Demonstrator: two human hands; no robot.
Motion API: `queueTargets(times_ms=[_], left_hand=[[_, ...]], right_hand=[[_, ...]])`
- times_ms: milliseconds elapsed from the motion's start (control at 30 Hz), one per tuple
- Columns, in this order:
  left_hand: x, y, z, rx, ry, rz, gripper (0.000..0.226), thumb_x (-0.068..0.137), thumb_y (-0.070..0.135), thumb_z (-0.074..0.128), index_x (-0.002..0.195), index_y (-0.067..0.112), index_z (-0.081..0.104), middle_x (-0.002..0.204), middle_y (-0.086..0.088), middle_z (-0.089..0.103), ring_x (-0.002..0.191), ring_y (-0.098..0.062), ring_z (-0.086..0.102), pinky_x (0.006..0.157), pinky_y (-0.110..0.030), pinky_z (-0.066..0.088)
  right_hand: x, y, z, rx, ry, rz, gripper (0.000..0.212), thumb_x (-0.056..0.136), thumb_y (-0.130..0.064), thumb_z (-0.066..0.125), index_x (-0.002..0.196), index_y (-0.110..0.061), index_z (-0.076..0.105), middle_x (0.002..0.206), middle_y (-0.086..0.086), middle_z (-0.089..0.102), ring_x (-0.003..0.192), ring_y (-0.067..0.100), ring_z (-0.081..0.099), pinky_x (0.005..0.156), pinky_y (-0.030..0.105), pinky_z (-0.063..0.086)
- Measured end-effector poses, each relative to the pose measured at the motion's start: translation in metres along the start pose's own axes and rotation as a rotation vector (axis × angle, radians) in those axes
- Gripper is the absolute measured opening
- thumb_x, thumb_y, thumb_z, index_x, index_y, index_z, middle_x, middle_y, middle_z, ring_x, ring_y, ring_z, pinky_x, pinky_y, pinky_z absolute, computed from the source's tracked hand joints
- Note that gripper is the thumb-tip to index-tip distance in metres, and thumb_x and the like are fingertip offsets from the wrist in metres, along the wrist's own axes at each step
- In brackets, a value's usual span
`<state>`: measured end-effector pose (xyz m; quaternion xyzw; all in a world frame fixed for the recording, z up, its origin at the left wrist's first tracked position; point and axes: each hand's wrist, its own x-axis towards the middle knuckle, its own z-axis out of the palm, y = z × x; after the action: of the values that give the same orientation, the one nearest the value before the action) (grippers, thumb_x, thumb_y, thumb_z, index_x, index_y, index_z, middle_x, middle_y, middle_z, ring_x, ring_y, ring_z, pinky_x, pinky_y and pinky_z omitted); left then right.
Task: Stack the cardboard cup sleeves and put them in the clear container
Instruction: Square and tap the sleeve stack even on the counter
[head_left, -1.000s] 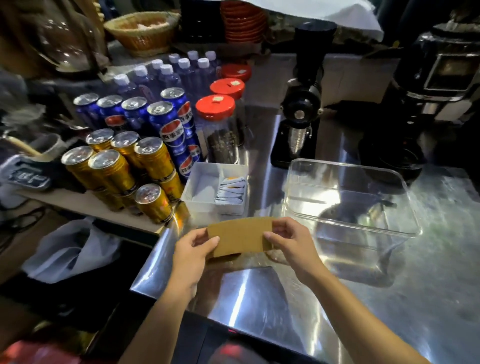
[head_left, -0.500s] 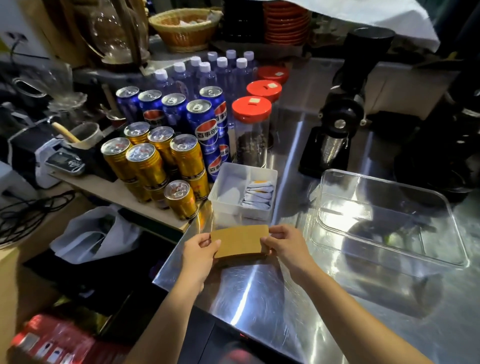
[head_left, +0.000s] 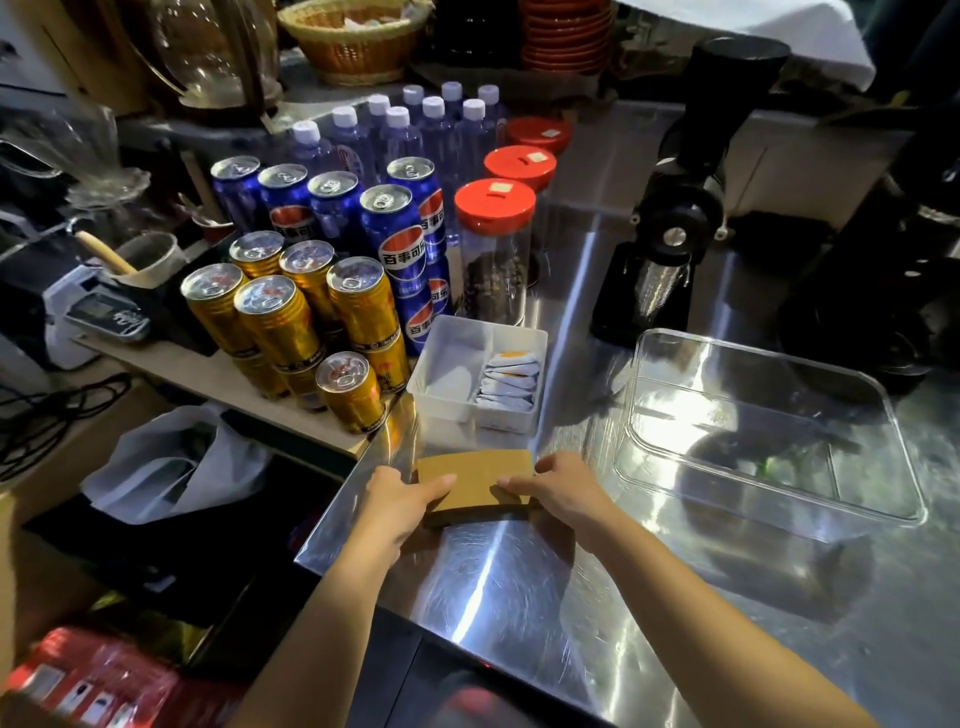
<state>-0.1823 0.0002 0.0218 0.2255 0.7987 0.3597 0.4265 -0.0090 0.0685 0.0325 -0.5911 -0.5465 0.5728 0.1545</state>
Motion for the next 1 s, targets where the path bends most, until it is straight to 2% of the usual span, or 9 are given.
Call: queueTargets(times_ms=[133,233,367,467,600,767,833,933,1000], left_hand=[[-0.001,0.005,-0.002,-0.114,-0.158,-0.035,0.039,0.063,0.013,0.081,0.096,0.001,0.064,0.087,-0.016,0.071,0.084,-0.032,0.067,0.076,-0.044,0.056],[-0.005,0.002,-0.005,-0.108,-0.228,0.11,0.044,0.059,0.004,0.081,0.098,0.011,0.062,0.087,-0.005,0.07,0.084,-0.02,0.065,0.071,-0.028,0.053],[-0.014,-0.011,0.002,-0.064,-0.182,0.372,0.05,0.063,0.0,0.078,0.098,0.025,0.052,0.102,-0.003,0.064,0.098,-0.017,0.059,0.078,-0.02,0.046],[-0.015,-0.02,0.012,-0.098,-0.171,0.465,0.054,0.069,-0.004,0.073,0.098,0.035,0.049,0.104,0.001,0.063,0.104,-0.016,0.058,0.083,-0.02,0.045],[-0.013,-0.033,0.017,-0.073,-0.252,0.53,0.067,0.072,0.006,0.073,0.118,0.042,0.042,0.121,0.014,0.052,0.114,-0.004,0.05,0.091,-0.018,0.043],[-0.017,-0.033,0.028,-0.442,-0.355,0.447,0.086,0.07,0.031,0.07,0.14,0.038,0.02,0.137,0.015,0.034,0.116,0.001,0.045,0.078,-0.017,0.051],[-0.021,-0.028,0.033,-0.587,-0.333,0.409,0.079,0.074,0.032,0.067,0.14,0.034,0.024,0.138,0.008,0.037,0.111,-0.001,0.052,0.072,-0.014,0.051],[-0.025,-0.022,0.042,-0.637,-0.259,0.372,0.063,0.075,0.042,0.056,0.133,0.031,0.034,0.129,0.006,0.049,0.102,0.0,0.058,0.067,-0.012,0.051],[-0.027,-0.019,0.046,-0.634,-0.221,0.352,0.059,0.075,0.049,0.049,0.13,0.031,0.038,0.121,0.008,0.055,0.096,0.0,0.061,0.065,-0.011,0.05]], right_hand=[[0.003,-0.003,-0.003,-0.063,-0.091,-0.011,0.033,0.062,-0.022,0.084,0.079,0.0,0.066,0.072,0.011,0.064,0.064,0.023,0.059,0.061,0.032,0.046],[-0.001,0.005,-0.008,-0.006,-0.187,-0.09,0.034,0.063,-0.008,0.081,0.094,-0.002,0.068,0.089,0.013,0.073,0.078,0.025,0.067,0.076,0.037,0.055],[-0.007,0.018,-0.009,0.057,-0.111,-0.227,0.043,0.061,0.001,0.079,0.1,-0.003,0.062,0.096,0.014,0.069,0.081,0.022,0.066,0.059,0.021,0.052],[-0.012,0.023,-0.009,0.024,-0.017,-0.287,0.043,0.064,-0.001,0.079,0.102,-0.004,0.06,0.106,0.012,0.055,0.092,0.021,0.059,0.069,0.016,0.049],[-0.018,0.03,-0.01,0.014,-0.052,-0.342,0.048,0.071,0.003,0.071,0.11,-0.016,0.048,0.112,0.004,0.042,0.101,0.013,0.053,0.064,0.001,0.045],[-0.018,0.036,-0.001,0.353,-0.184,-0.332,0.08,0.068,-0.021,0.077,0.133,-0.03,0.033,0.125,-0.016,0.044,0.098,-0.004,0.059,0.066,0.015,0.054],[-0.016,0.035,0.006,0.455,-0.102,-0.304,0.065,0.067,-0.037,0.074,0.124,-0.034,0.045,0.121,-0.012,0.053,0.097,0.0,0.061,0.069,0.019,0.053],[-0.012,0.031,0.017,0.442,0.077,-0.296,0.017,0.082,-0.04,0.061,0.089,-0.025,0.061,0.094,-0.002,0.061,0.087,0.015,0.057,0.075,0.027,0.044],[-0.009,0.03,0.021,0.401,0.175,-0.314,0.024,0.09,-0.036,0.051,0.072,-0.021,0.055,0.076,-0.002,0.053,0.074,0.012,0.049,0.069,0.029,0.038]])
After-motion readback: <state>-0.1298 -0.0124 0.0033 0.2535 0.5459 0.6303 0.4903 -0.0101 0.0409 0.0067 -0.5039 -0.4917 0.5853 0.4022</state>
